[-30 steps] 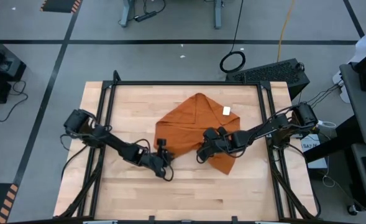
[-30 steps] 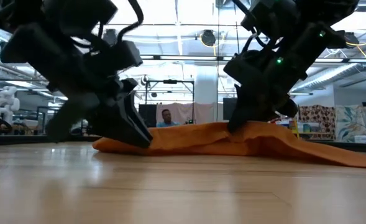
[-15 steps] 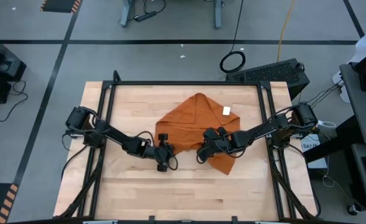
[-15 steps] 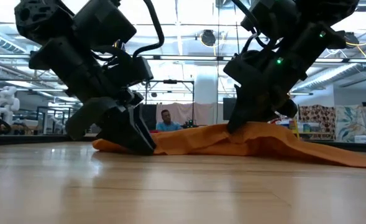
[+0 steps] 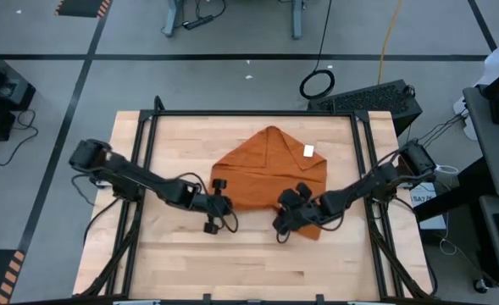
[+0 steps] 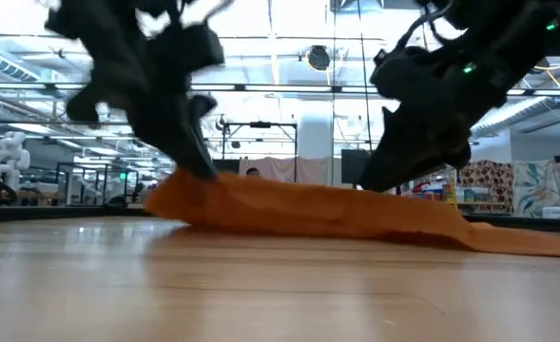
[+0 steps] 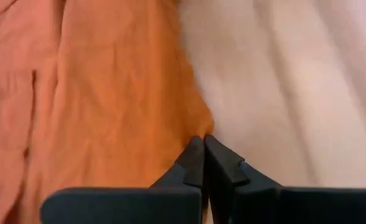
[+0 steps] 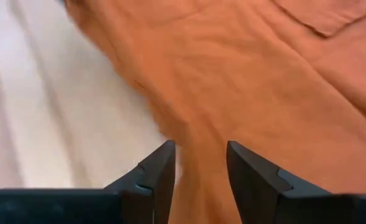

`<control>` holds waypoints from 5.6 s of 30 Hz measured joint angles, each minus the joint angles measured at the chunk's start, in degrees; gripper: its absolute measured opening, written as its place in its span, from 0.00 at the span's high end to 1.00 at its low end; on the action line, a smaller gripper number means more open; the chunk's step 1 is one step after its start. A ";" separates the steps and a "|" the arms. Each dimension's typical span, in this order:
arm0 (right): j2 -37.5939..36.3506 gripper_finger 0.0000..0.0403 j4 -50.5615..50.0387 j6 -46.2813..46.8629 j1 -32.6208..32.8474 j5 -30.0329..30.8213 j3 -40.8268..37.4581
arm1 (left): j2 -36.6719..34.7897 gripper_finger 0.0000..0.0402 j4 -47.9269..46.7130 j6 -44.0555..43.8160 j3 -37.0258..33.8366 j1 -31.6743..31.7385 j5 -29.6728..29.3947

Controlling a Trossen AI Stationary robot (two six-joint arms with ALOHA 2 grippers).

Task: Roll towel into tight, uniform cylinder
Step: Fold the brown towel

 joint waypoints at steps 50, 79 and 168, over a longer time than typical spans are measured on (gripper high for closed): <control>8.63 0.67 -1.92 7.98 7.86 7.70 -0.02 | -1.37 0.55 -6.18 -47.73 -3.43 -26.89 -16.01; 8.63 0.67 -1.65 11.11 7.84 8.77 -0.02 | 19.49 0.27 0.18 -64.06 -2.52 -36.65 -43.96; -0.06 0.67 -34.41 16.08 8.74 35.18 -0.07 | 22.83 0.36 4.26 12.34 18.72 25.42 7.36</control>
